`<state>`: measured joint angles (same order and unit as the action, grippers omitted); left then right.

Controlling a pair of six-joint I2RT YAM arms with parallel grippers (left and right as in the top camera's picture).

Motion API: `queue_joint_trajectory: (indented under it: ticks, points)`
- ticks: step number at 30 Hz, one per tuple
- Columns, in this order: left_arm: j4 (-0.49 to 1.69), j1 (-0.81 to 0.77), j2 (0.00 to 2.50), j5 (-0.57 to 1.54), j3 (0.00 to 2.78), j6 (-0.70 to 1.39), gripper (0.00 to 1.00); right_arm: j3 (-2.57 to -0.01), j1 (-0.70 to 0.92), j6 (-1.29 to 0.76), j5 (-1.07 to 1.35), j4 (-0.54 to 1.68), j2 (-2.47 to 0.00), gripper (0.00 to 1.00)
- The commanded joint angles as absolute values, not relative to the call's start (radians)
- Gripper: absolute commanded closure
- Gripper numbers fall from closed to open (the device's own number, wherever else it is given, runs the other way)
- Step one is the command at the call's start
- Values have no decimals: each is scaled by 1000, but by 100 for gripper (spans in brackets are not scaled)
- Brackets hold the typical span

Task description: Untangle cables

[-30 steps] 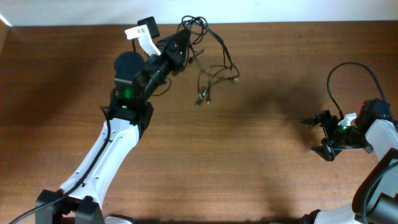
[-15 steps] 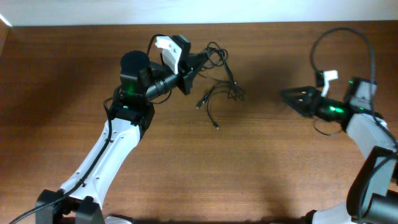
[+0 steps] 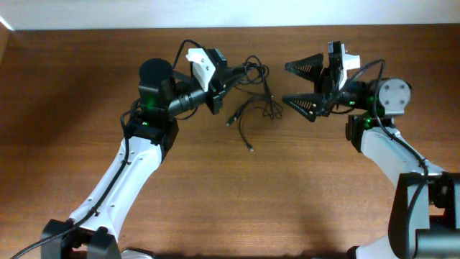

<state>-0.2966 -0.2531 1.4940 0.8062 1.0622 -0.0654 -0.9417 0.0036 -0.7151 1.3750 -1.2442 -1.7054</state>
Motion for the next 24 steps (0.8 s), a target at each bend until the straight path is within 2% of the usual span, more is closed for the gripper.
queue_joint_trajectory:
  ticks: [1, 6, 10, 15, 19, 24]
  points:
    - [-362, -253, 1477, 960, 1076, -84, 100, -948, 6, -684, 1361, -1225, -1708, 0]
    - [-601, -252, 1477, 1115, 1076, -36, 100, -948, -8, -643, 1271, -1074, -1708, 0]
    - [-617, -253, 1477, 1107, 1076, -35, 100, -948, 22, -634, 1304, -1073, -1708, 0]
    - [-569, -261, 1477, 956, 1076, -35, 100, -948, 71, -609, 1359, -1073, -1708, 0]
    - [-452, -261, 1477, 802, 1076, -39, 100, -948, 72, -609, 1358, -1073, -1708, 0]
    - [-455, -252, 1477, 765, 1076, -39, 100, -948, 72, -610, 1358, -1073, -1708, 0]
